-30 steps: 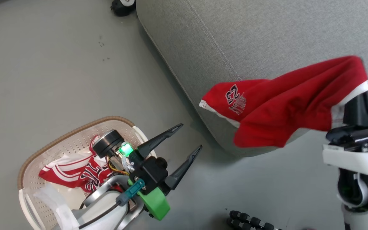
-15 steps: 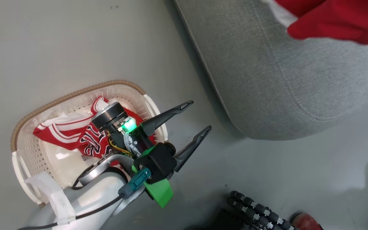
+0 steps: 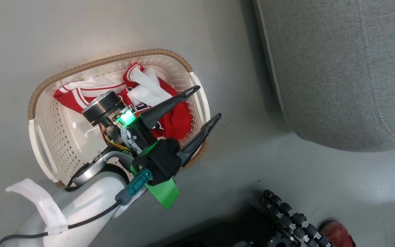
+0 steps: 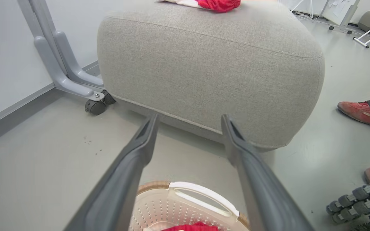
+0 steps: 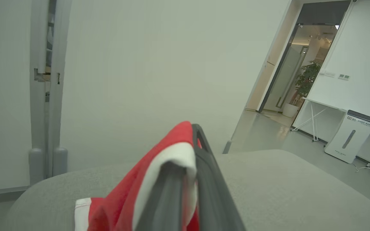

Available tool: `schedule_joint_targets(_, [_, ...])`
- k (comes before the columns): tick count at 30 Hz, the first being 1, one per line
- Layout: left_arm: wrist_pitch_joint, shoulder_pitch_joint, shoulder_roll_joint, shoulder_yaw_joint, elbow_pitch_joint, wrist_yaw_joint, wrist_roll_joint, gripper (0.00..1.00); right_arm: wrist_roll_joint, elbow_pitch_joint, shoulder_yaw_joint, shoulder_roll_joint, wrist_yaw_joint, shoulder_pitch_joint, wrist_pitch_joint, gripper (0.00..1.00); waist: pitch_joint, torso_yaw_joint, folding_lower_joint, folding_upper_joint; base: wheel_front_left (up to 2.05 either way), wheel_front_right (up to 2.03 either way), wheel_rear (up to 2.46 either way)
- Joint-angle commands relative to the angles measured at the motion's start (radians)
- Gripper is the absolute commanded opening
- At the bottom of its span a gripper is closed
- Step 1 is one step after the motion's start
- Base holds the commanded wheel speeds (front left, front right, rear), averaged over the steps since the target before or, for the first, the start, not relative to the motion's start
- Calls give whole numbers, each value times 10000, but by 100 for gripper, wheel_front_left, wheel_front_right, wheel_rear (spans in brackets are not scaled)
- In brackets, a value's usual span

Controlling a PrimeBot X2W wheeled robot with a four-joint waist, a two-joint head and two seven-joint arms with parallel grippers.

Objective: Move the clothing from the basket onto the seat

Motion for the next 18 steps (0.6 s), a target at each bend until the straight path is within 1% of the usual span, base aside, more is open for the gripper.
schedule_joint_targets(1, [47,-196,74,48,-46,59,76,100,-76,346,-105,100,-19,89,-23,0,388,302,-1,-1,0,0,0])
schedule_joint_targets(5, [75,-236,142,28,-74,77,75,100,-315,1472,-104,620,-19,278,-23,0,430,322,-1,-1,0,0,0])
schedule_joint_targets(8, [-60,-303,52,-116,91,40,118,100,-448,1937,-156,892,-19,715,-24,0,264,396,-1,-1,0,0,0])
schedule_joint_targets(9, [-166,-317,-25,-151,169,36,102,100,-471,1934,-327,1031,-19,855,-23,22,174,434,-1,-1,0,0,0])
schedule_joint_targets(10, [-236,-296,-102,-172,229,47,47,100,-484,1911,-528,1218,-19,1052,-23,93,89,460,-1,-1,0,0,0])
schedule_joint_targets(11, [-300,-284,-152,-191,299,56,24,100,-529,1797,-724,1354,-19,1208,-24,100,8,483,-1,-1,0,0,0])
schedule_joint_targets(13, [-508,-234,-279,-223,504,111,-30,100,-588,1435,-1006,1703,-19,1625,-24,100,-227,546,-1,-1,0,0,0])
schedule_joint_targets(15, [-751,-150,-403,-251,745,221,35,100,-488,886,-1023,2049,-19,2147,-24,100,-528,608,-1,-1,0,0,0])
schedule_joint_targets(18, [-1227,62,-687,-238,1225,546,79,100,-294,-167,-1060,2529,-19,3255,-24,100,-1102,735,-1,-1,0,0,0])
